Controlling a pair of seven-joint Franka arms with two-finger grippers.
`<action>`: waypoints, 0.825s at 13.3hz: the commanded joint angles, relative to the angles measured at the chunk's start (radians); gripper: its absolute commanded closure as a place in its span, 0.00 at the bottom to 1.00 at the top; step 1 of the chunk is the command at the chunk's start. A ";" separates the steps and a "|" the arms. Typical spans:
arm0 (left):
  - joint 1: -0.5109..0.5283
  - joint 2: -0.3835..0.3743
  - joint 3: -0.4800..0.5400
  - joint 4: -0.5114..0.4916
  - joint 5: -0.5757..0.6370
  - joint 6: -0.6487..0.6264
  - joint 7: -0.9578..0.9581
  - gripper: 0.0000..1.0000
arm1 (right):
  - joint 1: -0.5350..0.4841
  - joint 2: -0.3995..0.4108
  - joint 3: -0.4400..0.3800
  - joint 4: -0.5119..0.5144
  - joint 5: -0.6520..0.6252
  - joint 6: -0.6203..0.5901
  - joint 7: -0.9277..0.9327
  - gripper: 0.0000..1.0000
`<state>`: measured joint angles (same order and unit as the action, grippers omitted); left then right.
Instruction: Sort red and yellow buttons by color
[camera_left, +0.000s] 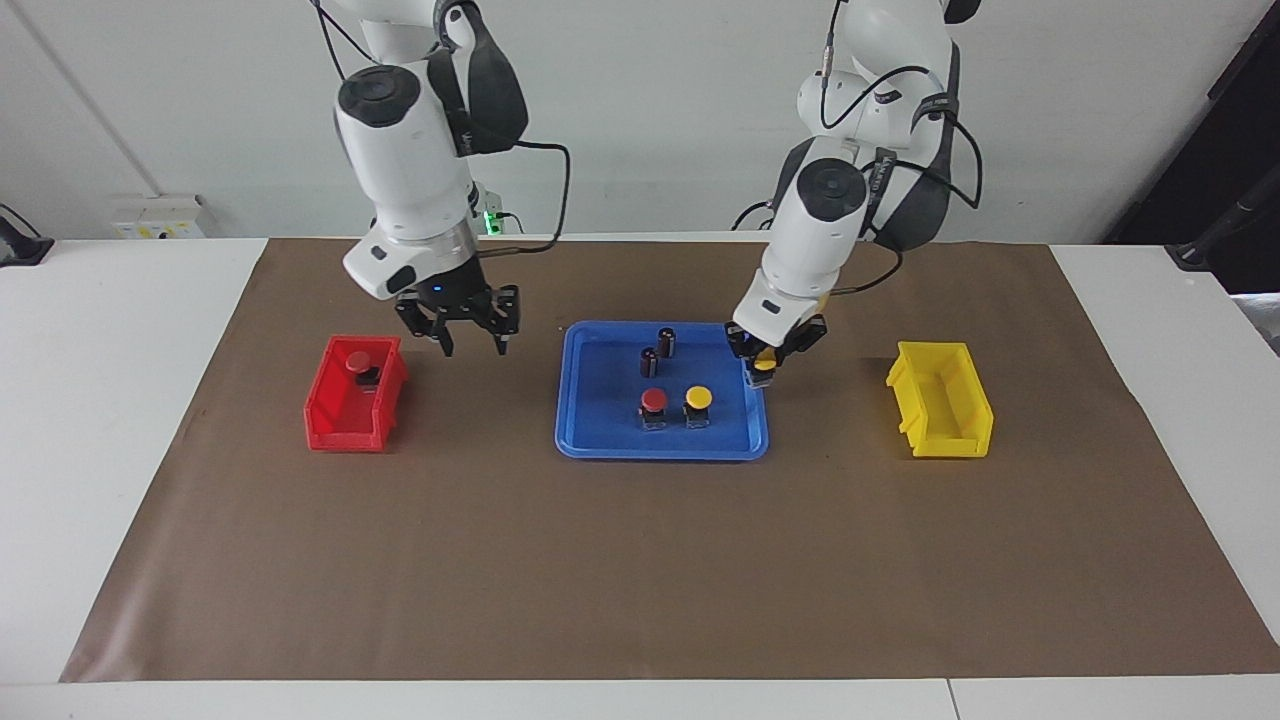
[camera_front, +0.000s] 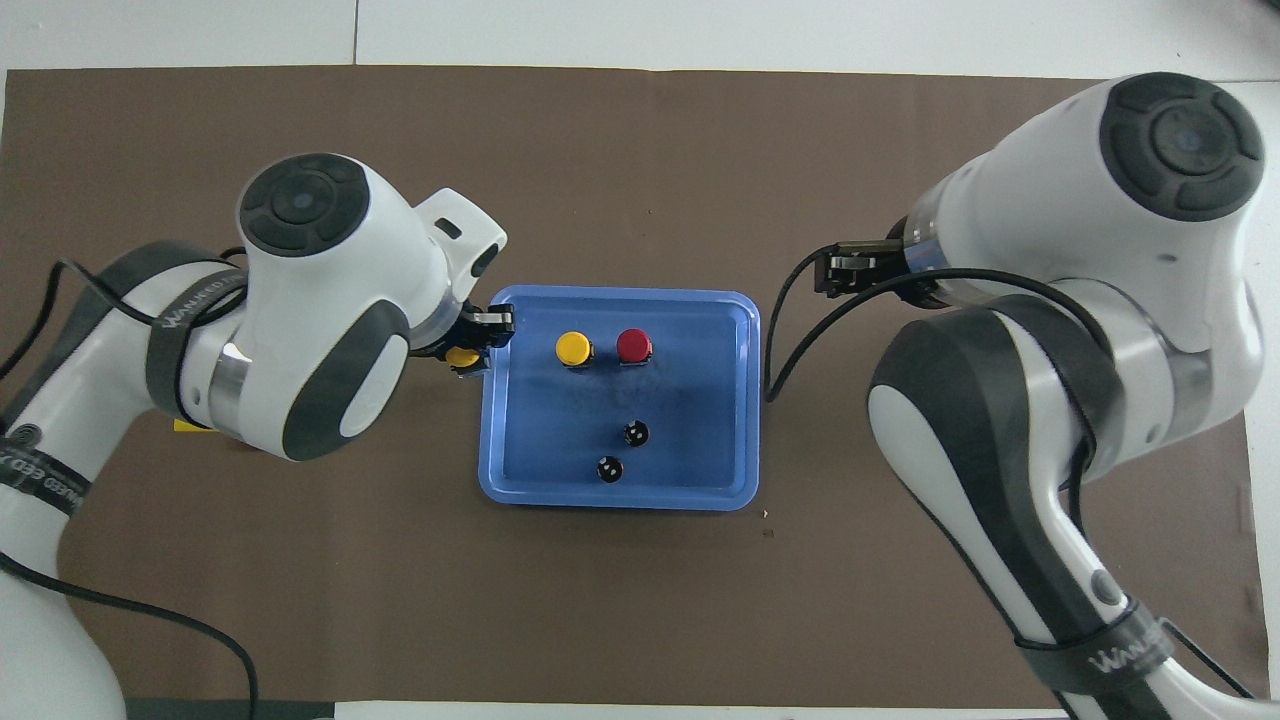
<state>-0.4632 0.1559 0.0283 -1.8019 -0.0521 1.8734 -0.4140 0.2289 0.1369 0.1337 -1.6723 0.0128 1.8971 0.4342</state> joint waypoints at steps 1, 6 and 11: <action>0.167 -0.016 0.009 0.024 -0.012 -0.042 0.194 0.99 | 0.076 0.121 -0.005 0.124 -0.010 0.046 0.136 0.29; 0.388 -0.016 0.009 0.087 0.034 -0.096 0.579 0.99 | 0.224 0.276 -0.005 0.194 -0.103 0.138 0.371 0.29; 0.434 -0.127 0.007 -0.177 0.034 0.081 0.655 0.99 | 0.285 0.313 -0.005 0.106 -0.128 0.218 0.410 0.30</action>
<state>-0.0311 0.1141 0.0483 -1.8453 -0.0382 1.8852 0.2267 0.5194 0.4589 0.1302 -1.5226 -0.1002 2.0764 0.8338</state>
